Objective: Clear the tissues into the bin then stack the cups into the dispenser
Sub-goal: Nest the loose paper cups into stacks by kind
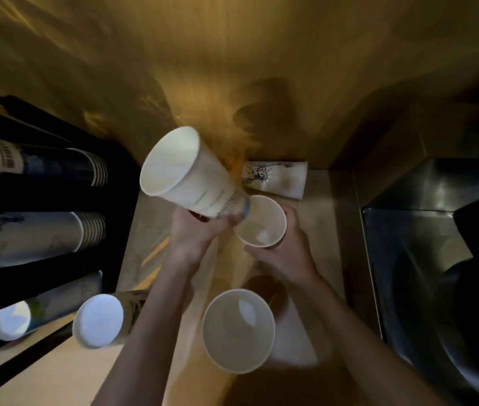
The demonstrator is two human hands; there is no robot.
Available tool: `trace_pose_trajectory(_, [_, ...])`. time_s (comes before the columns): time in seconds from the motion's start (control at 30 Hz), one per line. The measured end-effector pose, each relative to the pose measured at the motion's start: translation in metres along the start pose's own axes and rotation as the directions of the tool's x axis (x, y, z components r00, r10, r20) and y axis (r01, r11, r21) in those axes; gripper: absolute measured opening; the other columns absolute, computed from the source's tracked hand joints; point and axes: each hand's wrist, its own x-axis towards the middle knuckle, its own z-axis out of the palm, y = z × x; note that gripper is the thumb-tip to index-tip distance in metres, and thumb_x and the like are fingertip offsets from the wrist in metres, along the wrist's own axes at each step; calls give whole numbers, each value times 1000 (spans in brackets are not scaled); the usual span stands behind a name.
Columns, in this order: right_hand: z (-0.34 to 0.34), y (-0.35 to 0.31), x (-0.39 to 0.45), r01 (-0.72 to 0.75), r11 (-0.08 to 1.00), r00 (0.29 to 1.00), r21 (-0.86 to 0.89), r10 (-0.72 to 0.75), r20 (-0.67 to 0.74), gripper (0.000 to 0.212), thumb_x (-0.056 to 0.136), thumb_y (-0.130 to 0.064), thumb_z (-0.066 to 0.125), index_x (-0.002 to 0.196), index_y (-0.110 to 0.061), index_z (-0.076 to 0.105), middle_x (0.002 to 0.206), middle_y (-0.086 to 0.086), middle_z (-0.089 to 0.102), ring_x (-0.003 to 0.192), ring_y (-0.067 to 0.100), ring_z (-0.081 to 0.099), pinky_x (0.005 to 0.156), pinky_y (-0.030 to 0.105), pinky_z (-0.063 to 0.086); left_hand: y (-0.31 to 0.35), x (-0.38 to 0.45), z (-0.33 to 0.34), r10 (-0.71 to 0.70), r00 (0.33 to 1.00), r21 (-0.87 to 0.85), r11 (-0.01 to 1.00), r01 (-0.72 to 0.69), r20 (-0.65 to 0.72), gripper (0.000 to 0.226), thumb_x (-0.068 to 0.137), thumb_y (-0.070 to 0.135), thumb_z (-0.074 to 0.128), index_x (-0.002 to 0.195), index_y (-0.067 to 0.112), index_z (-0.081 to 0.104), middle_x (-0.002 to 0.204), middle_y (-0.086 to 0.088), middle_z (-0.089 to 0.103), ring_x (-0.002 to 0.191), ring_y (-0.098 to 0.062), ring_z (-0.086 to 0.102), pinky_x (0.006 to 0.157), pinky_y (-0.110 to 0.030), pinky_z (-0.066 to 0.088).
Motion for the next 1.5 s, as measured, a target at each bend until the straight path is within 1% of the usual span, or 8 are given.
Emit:
trace_pose_trajectory(0.13, [-3, -2, -1, 5, 1000, 1000, 18, -5, 29, 82, 53, -22, 88, 118, -37, 39, 114, -15, 58, 105, 3, 56, 77, 10, 46, -3, -18, 8, 59, 996, -67, 996, -55, 67, 44, 53, -5, 83, 92, 7, 67, 83, 9, 74, 82, -7, 69, 73, -18, 56])
trace_pose_trajectory(0.3, [-2, -2, 1, 2, 1000, 999, -14, -1, 44, 77, 51, -39, 81, 114, -42, 36, 104, -30, 53, 96, -11, 53, 74, 1, 41, -19, -18, 16, 90, 983, 111, 988, -109, 162, 63, 45, 23, 87, 102, 19, 59, 97, 14, 66, 91, 10, 61, 75, -2, 44])
trace_pose_trajectory(0.5, [5, 13, 8, -50, 998, 999, -30, 50, 15, 77, 44, -34, 85, 114, -15, 58, 105, -7, 68, 101, 5, 63, 81, 19, 49, -37, -13, 18, 78, 966, 210, 969, -133, 248, 68, 47, 30, 82, 106, 30, 47, 108, 21, 52, 103, 14, 49, 98, -19, 40])
trace_pose_trajectory(0.67, [0, 4, 5, -31, 999, 999, -33, 33, 36, 84, 53, -22, 87, 123, -24, 42, 111, -8, 58, 106, 9, 54, 79, 14, 42, -43, -12, 16, 104, 962, 281, 943, -176, 253, 57, 61, 8, 82, 105, 25, 50, 107, 22, 53, 104, 10, 49, 97, -18, 39])
trace_pose_trajectory(1.03, [-2, -4, -1, -3, 998, 999, -57, 5, 32, 82, 57, -17, 85, 125, -24, 40, 111, -10, 54, 105, 10, 52, 72, 6, 39, -28, -7, 21, 172, 957, 394, 883, -256, 235, 79, 52, 47, 77, 121, 23, 47, 122, 5, 48, 108, -1, 45, 87, -6, 36])
trace_pose_trajectory(1.17, [-1, -5, -2, -8, 998, 1000, -62, 9, 23, 84, 56, -20, 86, 126, -26, 39, 110, -15, 55, 106, 6, 54, 76, 6, 41, -2, 7, 36, 163, 964, 404, 884, -236, 208, 96, 48, 63, 67, 131, 22, 41, 123, 3, 44, 113, -8, 44, 93, -21, 37])
trace_pose_trajectory(1.37, [0, -5, -2, -54, 997, 997, -63, 57, 51, 101, 58, -22, 84, 138, -28, 24, 128, -4, 54, 120, 12, 49, 92, 25, 42, 44, 45, 76, 119, 898, 739, 527, -419, 424, 95, 61, 65, 67, 139, 25, 31, 148, -11, 31, 133, -31, 34, 102, -43, 37])
trace_pose_trajectory(1.5, [-2, -7, -1, -78, 993, 996, -85, 82, 45, 97, 58, -18, 85, 137, -23, 29, 130, 0, 54, 120, 14, 48, 89, 21, 37, 55, 57, 107, 18, 866, 847, 199, -493, 500, 74, 67, 61, 64, 125, 17, 49, 129, -12, 52, 120, -33, 46, 96, -40, 39])
